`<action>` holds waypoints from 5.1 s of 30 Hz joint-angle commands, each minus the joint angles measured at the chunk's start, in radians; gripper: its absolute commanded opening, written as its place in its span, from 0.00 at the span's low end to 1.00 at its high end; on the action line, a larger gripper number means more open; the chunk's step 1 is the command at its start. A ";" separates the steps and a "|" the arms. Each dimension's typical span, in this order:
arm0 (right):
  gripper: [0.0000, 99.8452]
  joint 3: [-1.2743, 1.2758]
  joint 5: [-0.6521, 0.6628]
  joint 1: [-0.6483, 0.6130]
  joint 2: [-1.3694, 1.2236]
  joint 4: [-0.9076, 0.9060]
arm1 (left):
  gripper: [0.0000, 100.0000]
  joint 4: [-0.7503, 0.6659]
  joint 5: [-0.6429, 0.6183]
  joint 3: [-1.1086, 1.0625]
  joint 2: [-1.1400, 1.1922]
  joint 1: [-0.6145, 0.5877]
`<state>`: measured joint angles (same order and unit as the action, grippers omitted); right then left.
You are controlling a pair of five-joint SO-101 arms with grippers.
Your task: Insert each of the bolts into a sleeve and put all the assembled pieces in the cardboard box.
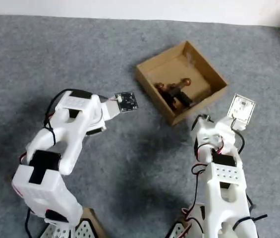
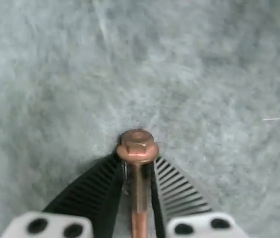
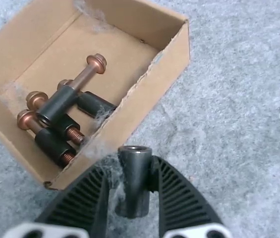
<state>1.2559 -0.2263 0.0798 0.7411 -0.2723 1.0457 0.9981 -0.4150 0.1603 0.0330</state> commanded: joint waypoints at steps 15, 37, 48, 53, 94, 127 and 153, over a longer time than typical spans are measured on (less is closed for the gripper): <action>0.00 0.044 0.203 -0.240 0.018 0.024 | 0.01 -0.011 -0.818 -0.297 -0.917 0.189; 0.00 0.208 0.351 -0.486 0.286 0.025 | 0.01 -1.171 -1.356 -1.176 -1.529 0.189; 0.00 0.570 0.606 -0.590 0.995 0.005 | 0.01 -0.976 -1.556 -1.280 -1.913 0.203; 0.00 0.547 0.614 -0.591 1.098 -0.114 | 0.01 -0.835 -1.568 -1.276 -1.989 0.278; 0.00 0.547 0.661 -0.676 1.075 -0.174 | 0.01 -0.907 -1.565 -1.280 -1.985 0.424; 0.00 0.539 0.597 -0.676 1.075 0.004 | 0.02 -0.721 -1.404 -1.280 -1.983 0.467; 0.00 0.412 0.508 -0.455 1.004 -0.097 | 0.35 -0.430 -1.297 -1.276 -1.986 0.328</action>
<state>1.6763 0.2969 -0.4158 1.7737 -0.3767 0.5900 -0.3184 -1.6870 -1.8251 0.3966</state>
